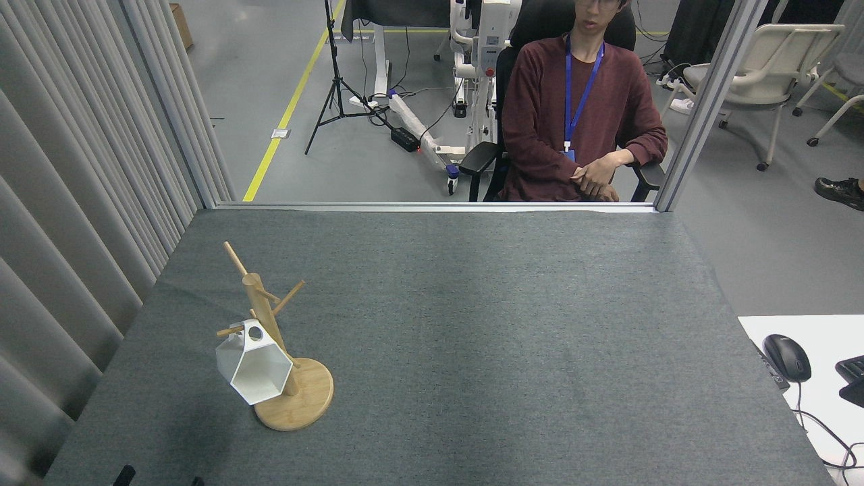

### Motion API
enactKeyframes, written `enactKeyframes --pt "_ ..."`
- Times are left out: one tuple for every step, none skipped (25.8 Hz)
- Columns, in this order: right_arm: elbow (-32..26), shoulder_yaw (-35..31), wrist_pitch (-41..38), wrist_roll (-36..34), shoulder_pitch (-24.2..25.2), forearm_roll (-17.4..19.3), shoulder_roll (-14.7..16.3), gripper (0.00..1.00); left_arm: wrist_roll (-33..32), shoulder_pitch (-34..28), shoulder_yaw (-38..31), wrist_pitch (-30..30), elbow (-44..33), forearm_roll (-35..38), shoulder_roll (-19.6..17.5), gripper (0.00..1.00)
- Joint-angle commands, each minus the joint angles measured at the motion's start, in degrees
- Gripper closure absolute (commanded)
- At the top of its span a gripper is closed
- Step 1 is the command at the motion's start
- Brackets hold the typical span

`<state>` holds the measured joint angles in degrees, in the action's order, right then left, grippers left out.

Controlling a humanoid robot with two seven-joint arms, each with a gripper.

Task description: Hang cup on storage rack

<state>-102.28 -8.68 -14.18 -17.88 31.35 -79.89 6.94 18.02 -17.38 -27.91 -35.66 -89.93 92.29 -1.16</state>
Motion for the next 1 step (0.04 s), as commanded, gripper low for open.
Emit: enactKeyframes --pt "-0.38 -0.90 0.30 -1.02 0.82 -0.09 0.09 0.02 -0.79 -0.02 -0.04 0.33 -0.07 -0.18 0.20 0.00"
